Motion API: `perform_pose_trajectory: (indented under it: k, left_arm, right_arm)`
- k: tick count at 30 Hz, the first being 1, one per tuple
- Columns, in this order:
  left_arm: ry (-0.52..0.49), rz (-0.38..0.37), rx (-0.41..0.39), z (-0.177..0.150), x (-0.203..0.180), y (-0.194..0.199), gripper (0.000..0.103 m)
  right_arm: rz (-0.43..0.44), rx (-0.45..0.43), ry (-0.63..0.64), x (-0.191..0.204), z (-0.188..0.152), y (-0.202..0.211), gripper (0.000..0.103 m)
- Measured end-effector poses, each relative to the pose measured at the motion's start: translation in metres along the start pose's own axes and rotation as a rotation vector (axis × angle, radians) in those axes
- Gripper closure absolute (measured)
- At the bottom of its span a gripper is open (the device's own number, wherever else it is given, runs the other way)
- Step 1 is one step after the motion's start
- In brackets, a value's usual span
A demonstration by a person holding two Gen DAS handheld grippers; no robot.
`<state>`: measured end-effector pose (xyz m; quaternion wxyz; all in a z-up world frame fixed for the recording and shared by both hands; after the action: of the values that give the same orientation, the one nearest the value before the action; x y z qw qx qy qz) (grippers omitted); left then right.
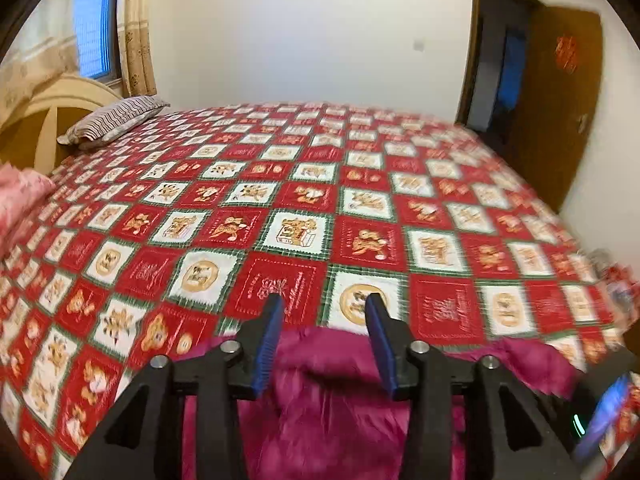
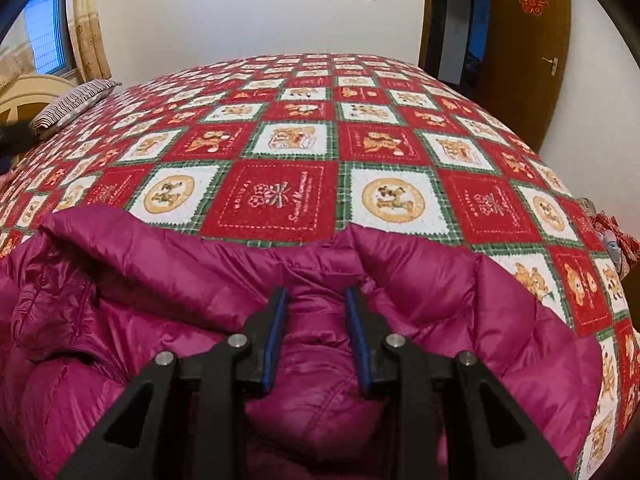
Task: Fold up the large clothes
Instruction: 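Lift the hem with both grippers and fold it toward the collar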
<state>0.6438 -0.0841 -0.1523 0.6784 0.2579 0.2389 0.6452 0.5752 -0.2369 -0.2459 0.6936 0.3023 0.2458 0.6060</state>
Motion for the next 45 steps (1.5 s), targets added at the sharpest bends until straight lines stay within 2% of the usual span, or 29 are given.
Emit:
perform_pose_trajectory:
  k: [3,5,7,10,15,36,40,43,45]
  left_arm:
    - [-0.033,0.049,0.09,-0.012,-0.006,-0.036,0.059]
    - [-0.064,0.133,0.149,-0.033,0.002,-0.053,0.058]
    - [-0.058,0.156,0.182,-0.059,0.016,-0.063,0.056]
    - [-0.069,0.151,0.139,-0.076,0.02,-0.061,0.056]
    - [-0.137,0.215,0.096,-0.081,0.01,-0.065,0.056]
    - [-0.121,0.192,0.095,-0.077,0.012,-0.068,0.056]
    - [-0.092,0.117,0.13,-0.071,0.016,-0.058,0.056]
    - [-0.056,0.033,0.135,-0.069,0.021,-0.031,0.056]
    - [-0.063,-0.016,0.11,-0.068,0.022,-0.006,0.056]
  right_arm:
    - [0.009,-0.004,-0.008,-0.001,0.0,0.0,0.069]
    - [0.01,-0.005,-0.009,-0.002,0.0,0.0,0.069]
    - [0.014,-0.007,-0.012,-0.002,0.0,0.0,0.069]
    - [0.017,-0.01,-0.013,-0.002,-0.001,0.001,0.069]
    - [-0.005,-0.007,0.003,0.001,0.0,0.001,0.069]
    - [-0.029,0.004,0.015,0.002,0.0,-0.003,0.069]
    - [-0.043,0.019,0.034,0.004,0.001,-0.004,0.067]
    - [-0.026,0.028,0.041,0.005,0.003,0.008,0.055]
    - [-0.022,-0.015,0.01,0.004,0.004,0.032,0.038]
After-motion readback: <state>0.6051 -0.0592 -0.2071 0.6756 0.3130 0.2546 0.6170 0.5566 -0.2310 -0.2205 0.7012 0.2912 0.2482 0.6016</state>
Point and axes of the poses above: each gripper's, at about its wrist camera, not at the fingertips, and y roughly against the way its jaws point, x to its left, z to its top, the point moved 6 cm from there along -y, roughly the way its jaws point, and after that the axes turned 2 degrees about -x, right-handed, at the moved point
